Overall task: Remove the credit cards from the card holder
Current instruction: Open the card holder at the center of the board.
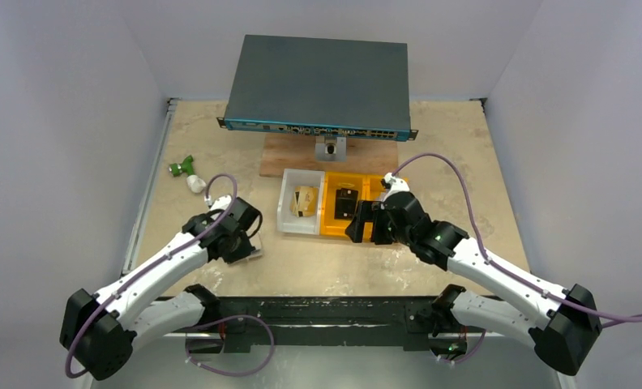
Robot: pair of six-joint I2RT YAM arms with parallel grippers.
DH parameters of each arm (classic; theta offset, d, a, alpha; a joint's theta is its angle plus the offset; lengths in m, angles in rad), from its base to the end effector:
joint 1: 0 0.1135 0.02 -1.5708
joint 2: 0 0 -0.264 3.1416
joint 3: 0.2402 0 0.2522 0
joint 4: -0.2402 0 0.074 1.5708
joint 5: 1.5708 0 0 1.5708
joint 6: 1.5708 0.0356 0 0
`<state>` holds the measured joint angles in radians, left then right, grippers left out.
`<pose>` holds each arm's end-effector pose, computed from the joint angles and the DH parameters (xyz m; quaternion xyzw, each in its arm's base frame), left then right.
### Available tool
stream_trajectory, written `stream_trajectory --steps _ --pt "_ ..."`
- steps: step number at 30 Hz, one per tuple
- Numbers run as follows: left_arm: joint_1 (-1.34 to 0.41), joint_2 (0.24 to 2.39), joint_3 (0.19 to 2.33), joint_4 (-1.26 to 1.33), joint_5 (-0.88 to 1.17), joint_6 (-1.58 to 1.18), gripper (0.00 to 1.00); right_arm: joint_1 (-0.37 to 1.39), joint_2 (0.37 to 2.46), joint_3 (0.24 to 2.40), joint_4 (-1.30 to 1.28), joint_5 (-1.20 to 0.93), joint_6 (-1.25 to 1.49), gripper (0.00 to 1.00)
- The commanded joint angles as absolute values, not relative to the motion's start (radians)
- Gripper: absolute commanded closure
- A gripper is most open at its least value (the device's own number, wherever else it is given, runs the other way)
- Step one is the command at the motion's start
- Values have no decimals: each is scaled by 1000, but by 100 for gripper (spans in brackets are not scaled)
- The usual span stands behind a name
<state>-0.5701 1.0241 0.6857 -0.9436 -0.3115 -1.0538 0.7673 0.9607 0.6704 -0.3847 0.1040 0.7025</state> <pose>0.1443 -0.0796 0.2109 -0.2558 0.9438 0.0025 0.2092 0.1509 0.1404 0.2489 -0.0067 0.9004 0.2552 0.3523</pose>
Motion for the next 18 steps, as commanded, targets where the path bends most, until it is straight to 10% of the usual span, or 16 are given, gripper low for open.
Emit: stream_trajectory --steps 1,18 --pt "-671 936 680 -1017 -275 -1037 100 771 959 654 -325 17 678 5" --pt "-999 793 698 -977 -151 -959 100 939 961 563 -163 123 728 7"
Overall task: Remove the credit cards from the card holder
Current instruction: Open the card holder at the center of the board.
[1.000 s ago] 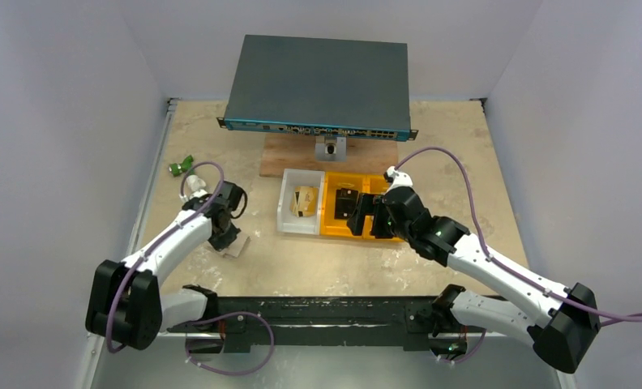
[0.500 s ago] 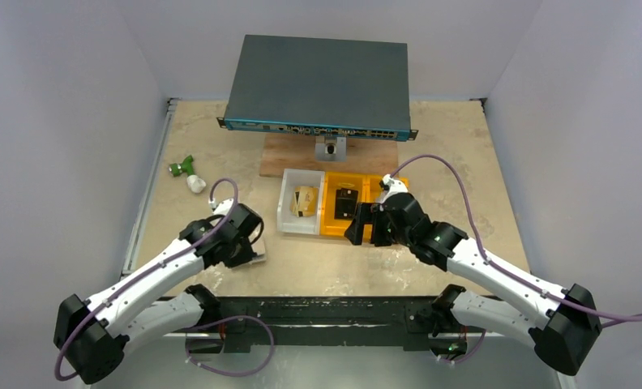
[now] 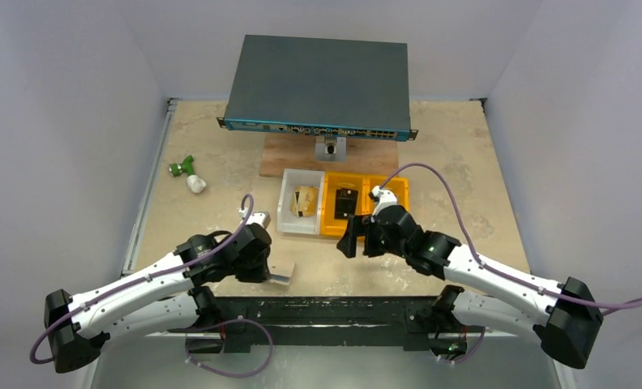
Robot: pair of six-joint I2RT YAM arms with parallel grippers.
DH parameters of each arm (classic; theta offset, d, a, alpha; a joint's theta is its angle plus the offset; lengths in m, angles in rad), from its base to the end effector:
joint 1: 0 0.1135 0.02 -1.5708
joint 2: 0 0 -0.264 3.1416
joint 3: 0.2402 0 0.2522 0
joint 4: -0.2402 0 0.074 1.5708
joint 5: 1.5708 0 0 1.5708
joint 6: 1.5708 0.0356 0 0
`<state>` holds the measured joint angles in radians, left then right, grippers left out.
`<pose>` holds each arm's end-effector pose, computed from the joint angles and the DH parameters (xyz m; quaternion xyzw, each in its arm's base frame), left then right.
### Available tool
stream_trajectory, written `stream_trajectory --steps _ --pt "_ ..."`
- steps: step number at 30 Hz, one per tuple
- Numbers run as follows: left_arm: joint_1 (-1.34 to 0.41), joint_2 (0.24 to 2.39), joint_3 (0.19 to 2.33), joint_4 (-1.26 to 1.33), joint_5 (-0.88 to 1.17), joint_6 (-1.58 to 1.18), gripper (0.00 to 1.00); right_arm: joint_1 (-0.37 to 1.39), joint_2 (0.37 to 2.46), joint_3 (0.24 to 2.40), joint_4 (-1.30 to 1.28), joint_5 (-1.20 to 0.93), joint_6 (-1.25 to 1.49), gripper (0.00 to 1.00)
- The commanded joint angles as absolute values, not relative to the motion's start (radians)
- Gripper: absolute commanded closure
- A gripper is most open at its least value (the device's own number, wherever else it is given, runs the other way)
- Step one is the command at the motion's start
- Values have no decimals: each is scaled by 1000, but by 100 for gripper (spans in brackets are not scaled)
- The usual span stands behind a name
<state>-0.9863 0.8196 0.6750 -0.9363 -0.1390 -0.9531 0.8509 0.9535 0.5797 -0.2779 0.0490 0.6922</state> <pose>0.0826 -0.1159 0.2341 -0.0008 0.9680 -0.1614 0.1924 0.1360 0.1524 0.2287 -0.0602 0.8940 0.2934 0.3332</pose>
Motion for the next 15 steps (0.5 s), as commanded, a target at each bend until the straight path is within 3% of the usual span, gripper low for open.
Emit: stream_trajectory --steps 1,5,10,12,15 --pt "-999 776 694 -1014 -171 -990 100 977 976 565 -141 146 735 9" --pt "-997 714 684 -1169 -269 -1103 100 1154 1084 596 -31 248 745 13" --pt "-997 662 695 -1176 -283 -1119 100 1334 1315 722 61 349 745 13" --pt "-997 655 700 -1166 -278 -1120 100 1373 1391 789 83 370 722 23" --pt "-997 656 710 -1158 -272 -1113 100 1416 1478 862 107 382 732 24"
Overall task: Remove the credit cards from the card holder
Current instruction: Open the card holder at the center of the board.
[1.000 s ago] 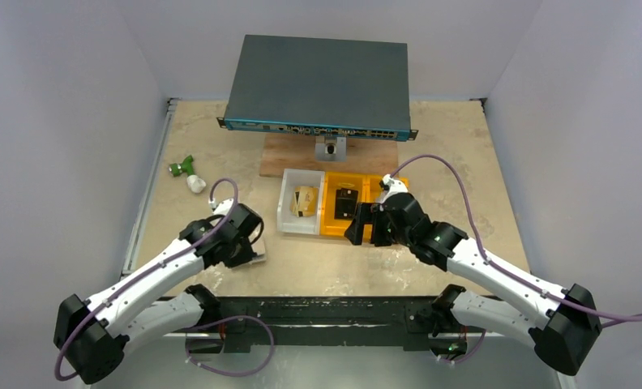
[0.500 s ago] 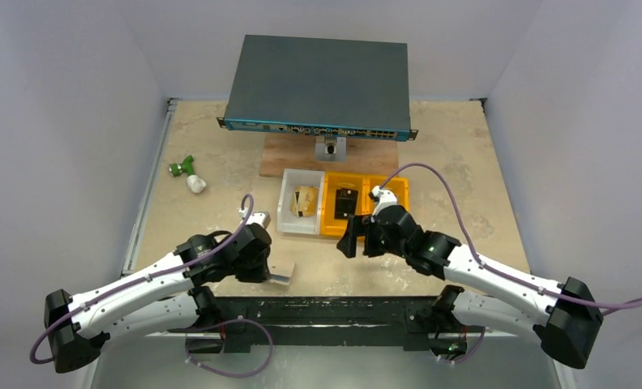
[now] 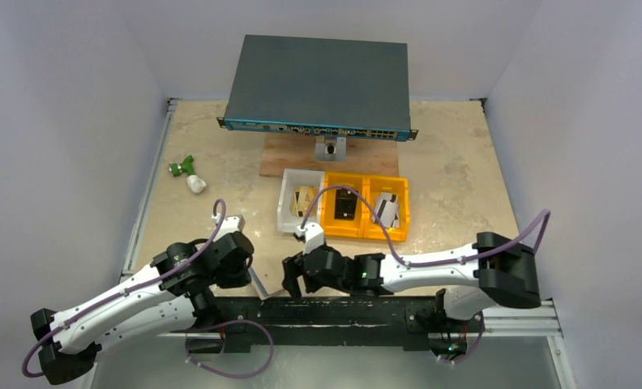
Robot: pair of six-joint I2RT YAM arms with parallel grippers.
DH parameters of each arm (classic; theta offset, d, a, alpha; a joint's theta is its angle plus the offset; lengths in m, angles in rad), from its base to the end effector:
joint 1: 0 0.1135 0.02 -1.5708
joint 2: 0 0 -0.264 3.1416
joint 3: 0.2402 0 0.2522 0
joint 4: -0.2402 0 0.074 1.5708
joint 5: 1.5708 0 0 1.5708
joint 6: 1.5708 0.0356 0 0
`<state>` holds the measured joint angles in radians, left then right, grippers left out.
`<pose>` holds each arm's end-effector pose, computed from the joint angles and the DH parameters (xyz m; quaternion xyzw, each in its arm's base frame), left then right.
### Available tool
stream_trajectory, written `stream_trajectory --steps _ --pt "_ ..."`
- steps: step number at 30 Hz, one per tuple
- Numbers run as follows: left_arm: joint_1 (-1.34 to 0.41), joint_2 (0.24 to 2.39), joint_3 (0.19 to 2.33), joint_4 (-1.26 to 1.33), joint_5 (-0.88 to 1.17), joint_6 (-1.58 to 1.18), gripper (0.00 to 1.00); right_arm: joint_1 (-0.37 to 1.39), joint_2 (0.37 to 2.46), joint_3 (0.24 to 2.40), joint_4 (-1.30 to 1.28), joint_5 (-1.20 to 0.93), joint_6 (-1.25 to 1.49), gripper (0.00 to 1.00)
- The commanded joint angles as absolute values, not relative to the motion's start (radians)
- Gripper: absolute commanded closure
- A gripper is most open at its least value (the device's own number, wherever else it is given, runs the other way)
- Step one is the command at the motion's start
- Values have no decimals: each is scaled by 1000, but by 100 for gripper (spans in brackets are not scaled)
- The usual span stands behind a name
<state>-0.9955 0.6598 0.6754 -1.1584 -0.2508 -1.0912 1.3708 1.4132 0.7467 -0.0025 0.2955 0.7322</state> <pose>0.0621 -0.0795 0.2404 -0.0729 0.9671 -0.1206 0.2117 0.0684 0.2851 0.2029 -0.2185 0.8654 0.3084 0.3289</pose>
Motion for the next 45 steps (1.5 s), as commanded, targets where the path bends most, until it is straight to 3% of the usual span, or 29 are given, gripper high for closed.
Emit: stream_trajectory --steps 1,10,17,24,28,35,45 --pt "-997 656 710 -1155 -272 -1110 100 1432 1500 890 103 396 732 24" --pt "-996 680 739 -1137 -273 -1074 100 1489 1665 1021 66 451 744 24" --pt "-988 675 753 -1146 -273 -1063 100 1491 1727 1048 24 501 784 34" --pt "-982 664 751 -1178 -277 -1053 100 1491 1758 1042 12 555 868 69" --pt "-961 668 748 -1188 -281 -1037 100 1490 1733 1025 -34 615 919 98" --pt "-879 722 713 -1111 -240 -988 100 1490 1608 934 -246 733 1139 100" --pt "-822 936 657 -873 -126 -902 100 1491 1476 737 -322 697 1355 100"
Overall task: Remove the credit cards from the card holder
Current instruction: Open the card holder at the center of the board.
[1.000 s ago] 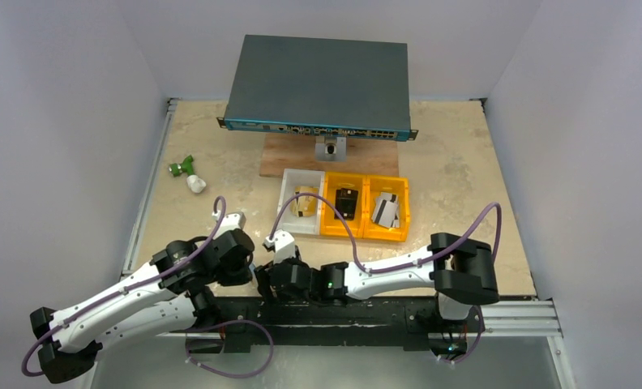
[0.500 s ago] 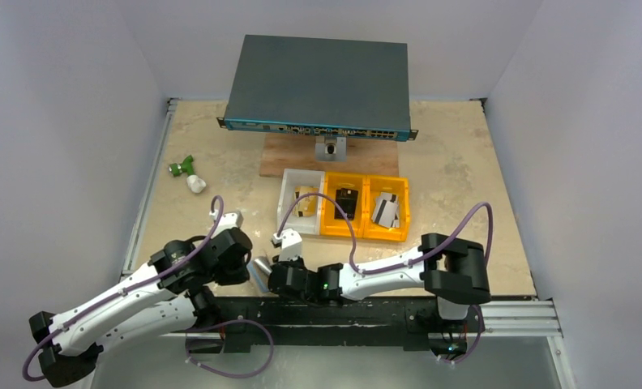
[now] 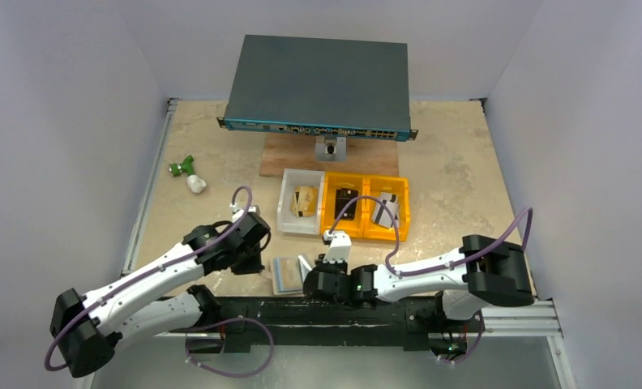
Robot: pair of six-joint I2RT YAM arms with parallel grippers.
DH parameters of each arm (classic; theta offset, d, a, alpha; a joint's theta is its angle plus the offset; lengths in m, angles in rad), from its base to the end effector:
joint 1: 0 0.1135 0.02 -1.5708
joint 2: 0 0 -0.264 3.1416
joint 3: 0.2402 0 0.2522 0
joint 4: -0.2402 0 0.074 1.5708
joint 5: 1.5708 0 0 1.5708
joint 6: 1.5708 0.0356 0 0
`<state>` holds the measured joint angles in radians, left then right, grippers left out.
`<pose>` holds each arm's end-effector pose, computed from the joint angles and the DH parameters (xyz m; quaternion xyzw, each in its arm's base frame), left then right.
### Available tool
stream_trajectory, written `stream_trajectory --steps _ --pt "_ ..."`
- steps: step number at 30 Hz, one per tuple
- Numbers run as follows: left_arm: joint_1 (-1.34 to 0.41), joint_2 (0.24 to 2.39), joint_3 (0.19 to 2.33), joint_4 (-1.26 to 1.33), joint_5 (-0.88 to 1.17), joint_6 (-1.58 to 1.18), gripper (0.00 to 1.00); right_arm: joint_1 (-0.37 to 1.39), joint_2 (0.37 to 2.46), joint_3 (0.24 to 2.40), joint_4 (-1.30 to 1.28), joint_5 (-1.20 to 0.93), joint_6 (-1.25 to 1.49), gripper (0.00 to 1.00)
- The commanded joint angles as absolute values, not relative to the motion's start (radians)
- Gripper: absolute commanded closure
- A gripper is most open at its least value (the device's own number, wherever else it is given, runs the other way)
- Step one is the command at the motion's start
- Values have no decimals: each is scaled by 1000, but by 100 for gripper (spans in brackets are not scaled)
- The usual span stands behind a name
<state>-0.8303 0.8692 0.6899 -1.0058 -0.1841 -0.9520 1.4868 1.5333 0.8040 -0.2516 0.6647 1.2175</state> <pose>0.1008 -0.1007 0.2295 -0.0770 0.9744 -0.0917 0.1901 0.0462 0.2866 0.1740 -0.0274 0.9090 0.2005 0.3644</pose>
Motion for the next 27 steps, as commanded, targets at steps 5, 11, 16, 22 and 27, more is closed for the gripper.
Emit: stream_trajectory --steps 5,11,16,22,27 --pt "-822 1023 608 -775 -80 -913 100 1490 1425 660 -306 652 1397 100" --pt "-822 1036 625 -772 -86 -893 78 1490 1395 639 -305 615 1403 87" --pt "-822 998 689 -840 -114 -854 59 1491 1328 647 -340 572 1389 68" --pt "-822 943 775 -909 -114 -819 64 1490 1197 732 -450 575 1282 59" --pt "-823 956 801 -868 -35 -816 85 1490 1135 786 -308 506 1105 59"
